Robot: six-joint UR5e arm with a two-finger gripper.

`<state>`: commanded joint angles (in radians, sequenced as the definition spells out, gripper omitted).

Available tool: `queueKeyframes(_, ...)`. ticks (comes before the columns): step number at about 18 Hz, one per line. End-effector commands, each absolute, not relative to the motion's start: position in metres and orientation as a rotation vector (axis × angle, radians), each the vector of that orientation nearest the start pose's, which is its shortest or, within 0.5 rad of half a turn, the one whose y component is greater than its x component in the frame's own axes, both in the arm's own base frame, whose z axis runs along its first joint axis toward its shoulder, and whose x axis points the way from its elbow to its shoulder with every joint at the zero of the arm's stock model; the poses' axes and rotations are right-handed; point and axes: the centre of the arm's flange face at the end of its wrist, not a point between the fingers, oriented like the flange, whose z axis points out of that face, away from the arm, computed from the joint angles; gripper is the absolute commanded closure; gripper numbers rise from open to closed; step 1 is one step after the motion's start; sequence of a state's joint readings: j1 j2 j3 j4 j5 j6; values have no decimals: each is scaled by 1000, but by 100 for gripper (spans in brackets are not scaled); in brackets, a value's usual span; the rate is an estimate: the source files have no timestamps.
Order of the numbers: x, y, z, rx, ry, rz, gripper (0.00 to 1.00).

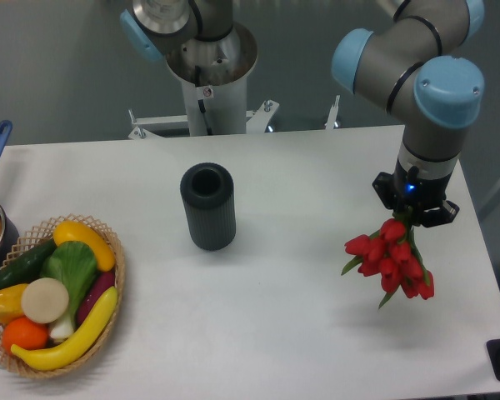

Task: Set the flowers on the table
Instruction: 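Hold the red tulips in the gripper above the table, then lower the held red tulips onto the table surface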

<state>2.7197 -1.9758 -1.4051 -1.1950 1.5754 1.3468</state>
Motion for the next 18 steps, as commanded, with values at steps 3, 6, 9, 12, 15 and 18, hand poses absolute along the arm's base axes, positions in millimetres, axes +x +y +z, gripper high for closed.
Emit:
queueKeyframes(3,-549,391,374,-3082,303,199,88)
queueKeyframes(6,-548,391,379,-3078,303,209,87)
queueKeyframes(9,-547,394,372,-3077,310,191,87)
queueKeyframes(12,-547,396,363,-3065,308,163,87)
queueKeyframes(15,-552,401,345,-3071,313,144,87)
queueKeyframes(18,-552,412,324,-3079,328,105,87)
